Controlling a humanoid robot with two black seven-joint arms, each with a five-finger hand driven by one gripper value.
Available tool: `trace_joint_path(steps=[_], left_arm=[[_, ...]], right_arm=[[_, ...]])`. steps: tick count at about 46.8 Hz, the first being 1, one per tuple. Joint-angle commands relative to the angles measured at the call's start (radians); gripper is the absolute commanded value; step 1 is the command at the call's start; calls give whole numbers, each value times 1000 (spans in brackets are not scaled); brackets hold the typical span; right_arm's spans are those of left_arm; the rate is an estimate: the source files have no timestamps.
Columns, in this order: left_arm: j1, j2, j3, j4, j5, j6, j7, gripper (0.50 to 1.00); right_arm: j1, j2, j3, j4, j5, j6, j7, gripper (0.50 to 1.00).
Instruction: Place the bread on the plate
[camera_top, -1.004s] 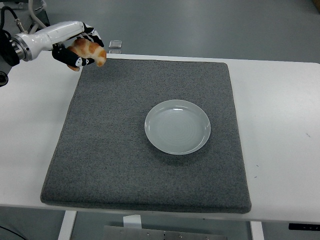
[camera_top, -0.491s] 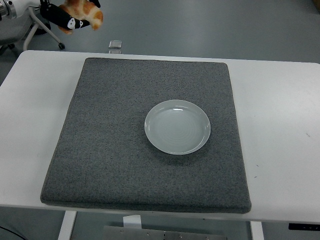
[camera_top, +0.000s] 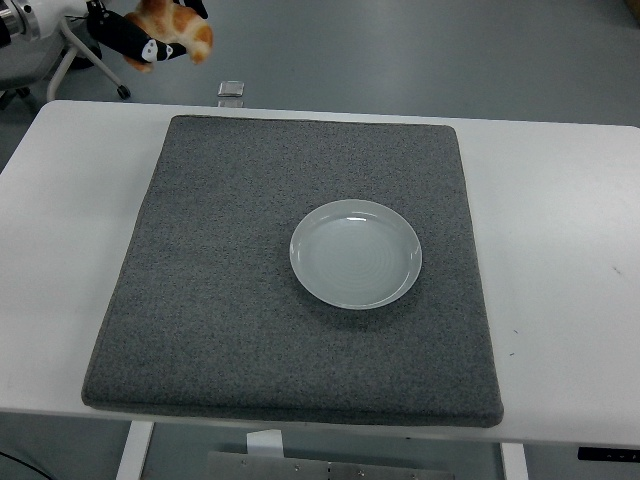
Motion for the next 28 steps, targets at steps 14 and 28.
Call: trace_joint_path(steps=[14,28], left_arm=[[-27,-287,2,4,16,1,9,500],[-30,-370,4,4,19,1,9,500]], right_arm=[[-1,0,0,0,0,0,0,930],[-1,0,0,0,0,0,0,930]])
